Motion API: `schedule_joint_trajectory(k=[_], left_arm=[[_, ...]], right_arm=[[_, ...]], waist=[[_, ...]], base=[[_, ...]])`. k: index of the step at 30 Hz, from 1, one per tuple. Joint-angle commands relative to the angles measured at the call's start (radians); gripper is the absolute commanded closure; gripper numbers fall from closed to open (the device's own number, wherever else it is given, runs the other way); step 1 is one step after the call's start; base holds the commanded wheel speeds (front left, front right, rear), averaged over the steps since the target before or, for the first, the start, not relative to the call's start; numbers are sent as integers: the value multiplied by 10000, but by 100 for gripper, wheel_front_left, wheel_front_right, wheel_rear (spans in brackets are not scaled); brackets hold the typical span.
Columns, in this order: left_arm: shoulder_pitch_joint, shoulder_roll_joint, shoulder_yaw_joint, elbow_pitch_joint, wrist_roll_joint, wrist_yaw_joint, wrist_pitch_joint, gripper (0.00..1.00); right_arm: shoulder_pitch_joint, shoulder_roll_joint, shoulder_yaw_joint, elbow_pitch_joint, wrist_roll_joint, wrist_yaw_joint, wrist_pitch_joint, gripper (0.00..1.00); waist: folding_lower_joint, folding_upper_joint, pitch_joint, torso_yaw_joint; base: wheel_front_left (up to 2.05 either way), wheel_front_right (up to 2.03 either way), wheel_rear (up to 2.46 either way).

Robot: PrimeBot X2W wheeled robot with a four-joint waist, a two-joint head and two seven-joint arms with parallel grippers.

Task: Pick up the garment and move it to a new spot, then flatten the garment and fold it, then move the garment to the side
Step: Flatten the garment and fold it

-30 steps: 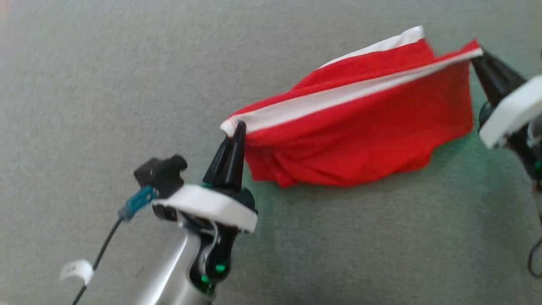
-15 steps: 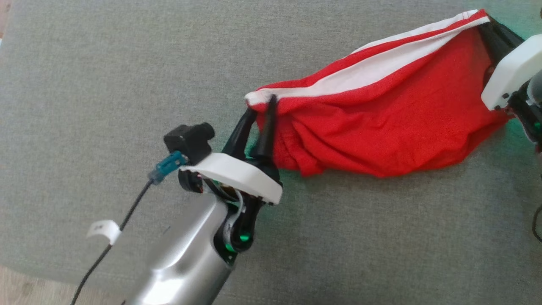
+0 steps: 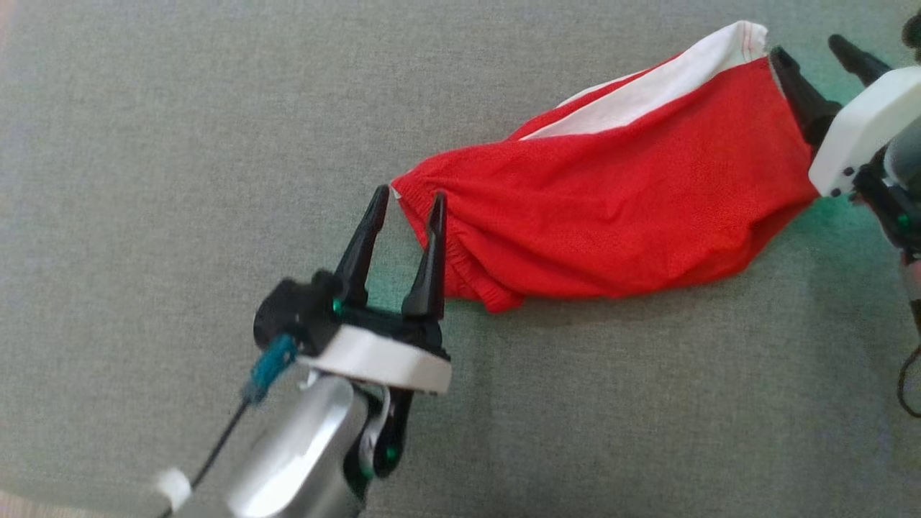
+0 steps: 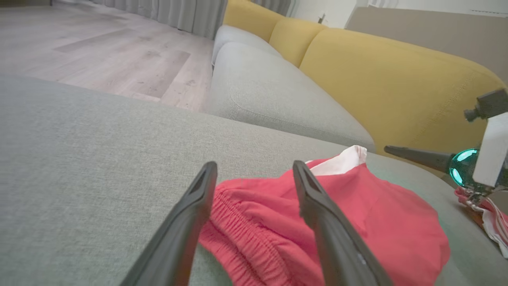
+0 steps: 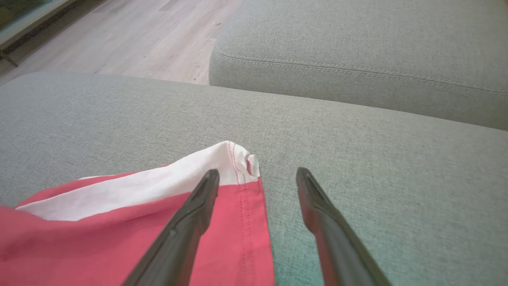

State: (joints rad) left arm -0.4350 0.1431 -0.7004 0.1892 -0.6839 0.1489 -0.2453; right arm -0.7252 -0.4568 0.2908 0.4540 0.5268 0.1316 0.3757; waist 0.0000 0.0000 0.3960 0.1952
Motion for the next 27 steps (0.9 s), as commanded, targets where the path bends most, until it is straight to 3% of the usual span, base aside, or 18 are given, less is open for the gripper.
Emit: schedule_joint_trajectory(k=[1, 6, 10, 18, 19, 20, 21, 27], left_arm=[[343, 103, 494, -635, 382, 104, -140, 0], [1212, -176, 1213, -1823, 2225, -80, -160, 0], [1814, -561, 1713, -2216, 3202, -486, -162, 0], [2473, -889, 2680, -2127, 3898, -1079, -163, 0], [2508, -900, 2779, -2059, 3920, -1125, -163, 0], [2528, -908, 2866, -1988, 3944, -1180, -163, 0], [2559, -914, 2953, -1901, 3961, -1227, -163, 0], [2909, -925, 3473, -1323, 3928, -1306, -163, 0]], right_arm=[[121, 18, 21, -395, 39, -9, 169, 0], [89, 96, -297, -207, -243, -9, 768, 0], [243, 298, -556, 273, -567, -9, 1259, 0], [763, 937, -525, 705, -608, -9, 2220, 0], [825, 1006, -458, 690, -607, -9, 2284, 34], [889, 1100, -418, 692, -581, -9, 2304, 89], [959, 1213, -369, 699, -543, -9, 2303, 100], [1260, 1844, -850, 941, -283, -9, 1589, 100]], waist=[[0, 0, -135, -5], [0, 0, 12, 214], [0, 0, 60, 464], [0, 0, -63, 706], [0, 0, -86, 699], [0, 0, -140, 675], [0, 0, -218, 634], [0, 0, -982, 117]], base=[[0, 0, 0], [0, 0, 0], [0, 0, 0], [0, 0, 0], [0, 0, 0], [0, 0, 0], [0, 0, 0], [0, 0, 0]])
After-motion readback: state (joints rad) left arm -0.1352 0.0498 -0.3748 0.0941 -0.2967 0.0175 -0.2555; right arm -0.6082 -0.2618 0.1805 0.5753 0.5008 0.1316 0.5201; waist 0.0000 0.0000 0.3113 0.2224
